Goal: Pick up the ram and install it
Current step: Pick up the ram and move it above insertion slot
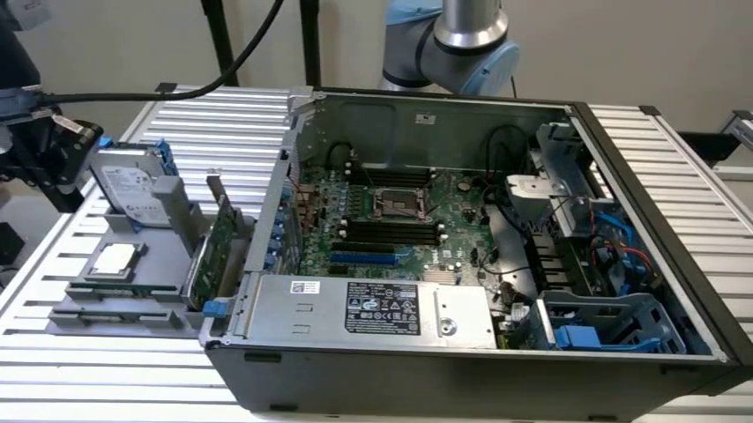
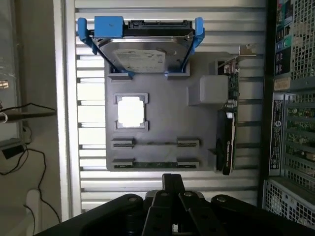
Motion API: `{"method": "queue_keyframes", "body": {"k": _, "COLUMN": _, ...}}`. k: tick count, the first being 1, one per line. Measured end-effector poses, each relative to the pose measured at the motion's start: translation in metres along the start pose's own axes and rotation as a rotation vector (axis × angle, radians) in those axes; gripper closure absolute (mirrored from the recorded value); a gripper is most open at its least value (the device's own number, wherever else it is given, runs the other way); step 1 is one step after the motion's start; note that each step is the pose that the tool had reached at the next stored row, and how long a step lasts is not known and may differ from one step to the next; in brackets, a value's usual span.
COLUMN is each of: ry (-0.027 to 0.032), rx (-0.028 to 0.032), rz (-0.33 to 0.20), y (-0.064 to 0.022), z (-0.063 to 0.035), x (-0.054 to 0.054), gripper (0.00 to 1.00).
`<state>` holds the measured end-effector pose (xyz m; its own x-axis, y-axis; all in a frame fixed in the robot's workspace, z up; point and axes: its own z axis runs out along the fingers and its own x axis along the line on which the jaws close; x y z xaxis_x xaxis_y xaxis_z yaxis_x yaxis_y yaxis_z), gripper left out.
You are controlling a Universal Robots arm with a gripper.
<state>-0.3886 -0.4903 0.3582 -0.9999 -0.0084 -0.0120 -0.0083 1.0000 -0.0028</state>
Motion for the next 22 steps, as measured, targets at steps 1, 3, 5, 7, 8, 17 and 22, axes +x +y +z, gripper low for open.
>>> {"method": "queue_keyframes", "body": {"k": 1, "ry": 0.0000, "rx": -0.0002, "rz": -0.018, "y": 0.0000, "z": 0.0006, "x": 0.000, "gripper": 1.00}}
{"method": "queue_keyframes", "body": {"k": 3, "ry": -0.0001, "rx": -0.0006, "rz": -0.055, "y": 0.0000, "z": 0.0018, "x": 0.000, "gripper": 1.00}}
{"method": "queue_keyframes", "body": {"k": 5, "ry": -0.0002, "rx": -0.0010, "rz": -0.091, "y": 0.0000, "z": 0.0029, "x": 0.000, "gripper": 1.00}}
{"method": "queue_keyframes", "body": {"k": 7, "ry": -0.0003, "rx": -0.0015, "rz": -0.128, "y": 0.0000, "z": 0.0042, "x": 0.000, "gripper": 1.00}}
{"method": "queue_keyframes", "body": {"k": 8, "ry": -0.0002, "rx": -0.0017, "rz": -0.146, "y": 0.0000, "z": 0.0047, "x": 0.000, "gripper": 1.00}}
{"method": "queue_keyframes", "body": {"k": 17, "ry": 0.0002, "rx": -0.0038, "rz": -0.309, "y": 0.0000, "z": 0.0104, "x": 0.000, "gripper": 1.00}}
{"method": "queue_keyframes", "body": {"k": 22, "ry": 0.0011, "rx": -0.0050, "rz": -0.401, "y": 0.0000, "z": 0.0135, "x": 0.000, "gripper": 1.00}}
